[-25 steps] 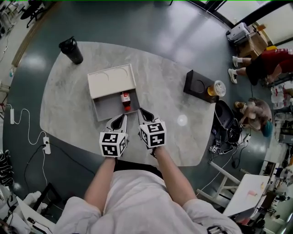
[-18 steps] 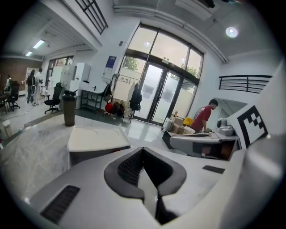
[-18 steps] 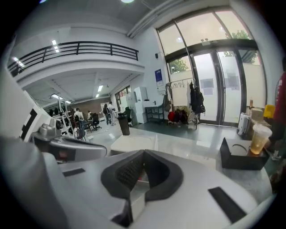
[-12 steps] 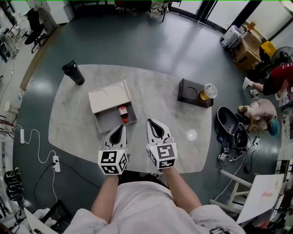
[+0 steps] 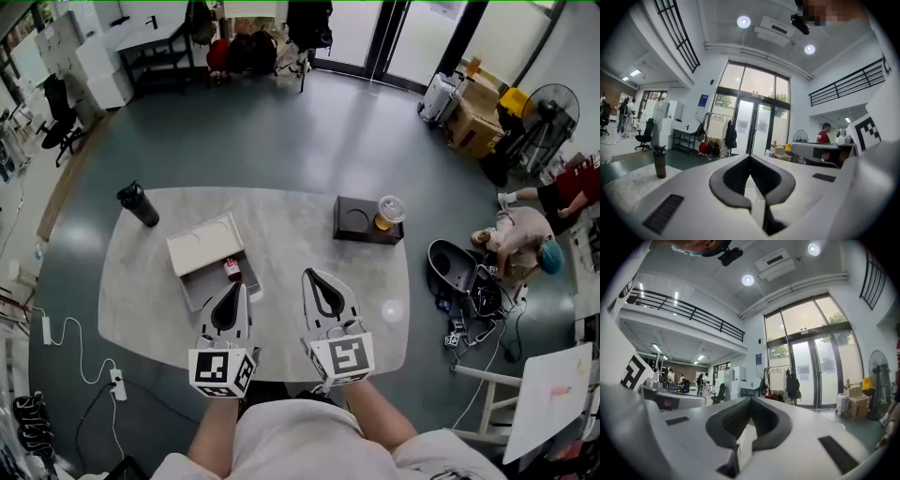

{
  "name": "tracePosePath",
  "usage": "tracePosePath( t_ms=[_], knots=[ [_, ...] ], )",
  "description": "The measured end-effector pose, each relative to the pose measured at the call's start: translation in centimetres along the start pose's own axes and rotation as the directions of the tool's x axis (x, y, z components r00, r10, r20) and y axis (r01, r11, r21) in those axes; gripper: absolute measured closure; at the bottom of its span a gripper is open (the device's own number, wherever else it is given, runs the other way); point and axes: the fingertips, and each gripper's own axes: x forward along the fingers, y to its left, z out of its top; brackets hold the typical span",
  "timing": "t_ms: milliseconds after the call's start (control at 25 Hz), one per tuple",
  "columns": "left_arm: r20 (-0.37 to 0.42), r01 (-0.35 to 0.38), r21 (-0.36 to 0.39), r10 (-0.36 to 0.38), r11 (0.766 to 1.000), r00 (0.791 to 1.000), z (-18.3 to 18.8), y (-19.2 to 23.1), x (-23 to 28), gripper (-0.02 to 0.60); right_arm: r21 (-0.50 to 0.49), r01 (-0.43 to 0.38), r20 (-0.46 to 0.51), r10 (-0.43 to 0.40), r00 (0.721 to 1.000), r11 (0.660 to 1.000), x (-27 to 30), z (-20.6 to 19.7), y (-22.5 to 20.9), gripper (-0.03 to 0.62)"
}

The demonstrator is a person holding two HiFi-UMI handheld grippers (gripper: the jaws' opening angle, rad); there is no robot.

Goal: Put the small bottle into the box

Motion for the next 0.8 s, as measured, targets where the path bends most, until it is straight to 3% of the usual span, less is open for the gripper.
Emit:
tracePosePath(
  t_ms=[320,520,800],
  knots=[
    [0.103,-0.008,0.056,0.002,0.998,0.995,4.5,-2.3,-1.6,0.560,-0.007,0.049,0.096,-0.049,0.994,0.999,-3.8,4.8,-2.4,0.569],
    [0.126,-0.009,0.099,-0.004,0.995,0.992,5.1,-3.6,-1.9,0.560,-0.030,0.059,0.129,-0.054,0.990,0.998,-4.7,5.7,-2.4,0.569],
    [0.155,0.001,0.100,-0.017,0.995,0.988,5.9,-4.2,-2.4,0.560,-0.039,0.057,0.148,-0.050,0.988,0.998,-4.9,6.1,-2.0,0.568]
  ],
)
